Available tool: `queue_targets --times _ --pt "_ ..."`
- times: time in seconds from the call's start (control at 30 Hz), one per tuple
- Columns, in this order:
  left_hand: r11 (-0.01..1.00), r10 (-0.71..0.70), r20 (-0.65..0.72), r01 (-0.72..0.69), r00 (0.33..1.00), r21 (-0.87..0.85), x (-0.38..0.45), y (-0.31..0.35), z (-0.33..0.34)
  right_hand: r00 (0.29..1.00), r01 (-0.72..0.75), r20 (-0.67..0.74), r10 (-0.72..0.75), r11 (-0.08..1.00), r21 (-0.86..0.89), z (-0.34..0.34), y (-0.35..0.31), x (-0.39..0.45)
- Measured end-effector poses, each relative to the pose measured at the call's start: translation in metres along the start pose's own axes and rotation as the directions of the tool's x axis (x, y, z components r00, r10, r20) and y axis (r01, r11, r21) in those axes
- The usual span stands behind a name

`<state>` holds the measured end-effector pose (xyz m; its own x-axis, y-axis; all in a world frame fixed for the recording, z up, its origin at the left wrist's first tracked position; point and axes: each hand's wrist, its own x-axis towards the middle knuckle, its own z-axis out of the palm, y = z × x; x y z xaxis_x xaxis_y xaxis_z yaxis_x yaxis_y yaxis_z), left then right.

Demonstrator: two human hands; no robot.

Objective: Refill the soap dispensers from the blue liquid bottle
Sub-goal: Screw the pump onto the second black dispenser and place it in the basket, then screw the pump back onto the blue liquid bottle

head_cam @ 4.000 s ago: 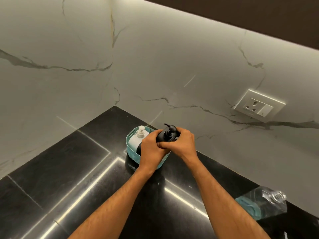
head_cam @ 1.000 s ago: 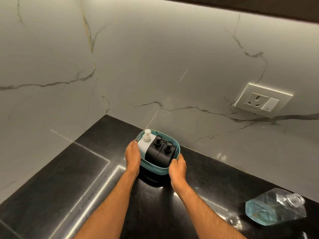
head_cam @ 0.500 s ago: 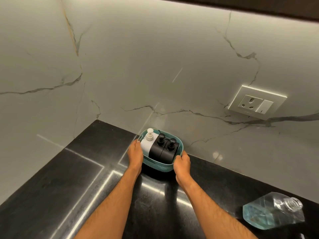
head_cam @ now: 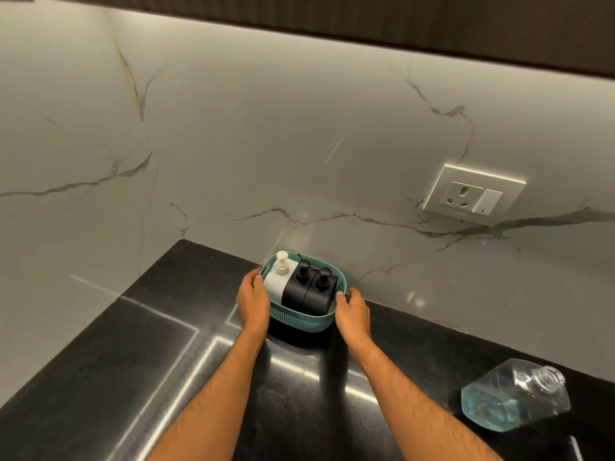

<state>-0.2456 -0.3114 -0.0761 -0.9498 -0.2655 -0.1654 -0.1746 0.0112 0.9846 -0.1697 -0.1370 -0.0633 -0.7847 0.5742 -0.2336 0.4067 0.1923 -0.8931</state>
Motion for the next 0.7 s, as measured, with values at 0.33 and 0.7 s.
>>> queue_targets --times 0.33,0.7 --pt "0.98 0.196 -0.031 -0.195 0.98 0.04 -0.095 0.01 -0.001 0.946 0.213 -0.177 -0.272 0.932 -0.293 -0.078 0.018 -0.054" --pt "0.951 0.261 0.347 -0.302 0.901 0.068 -0.247 -0.014 0.064 0.857 0.32 -0.301 -0.418 0.89 -0.324 -0.186 0.076 -0.144"
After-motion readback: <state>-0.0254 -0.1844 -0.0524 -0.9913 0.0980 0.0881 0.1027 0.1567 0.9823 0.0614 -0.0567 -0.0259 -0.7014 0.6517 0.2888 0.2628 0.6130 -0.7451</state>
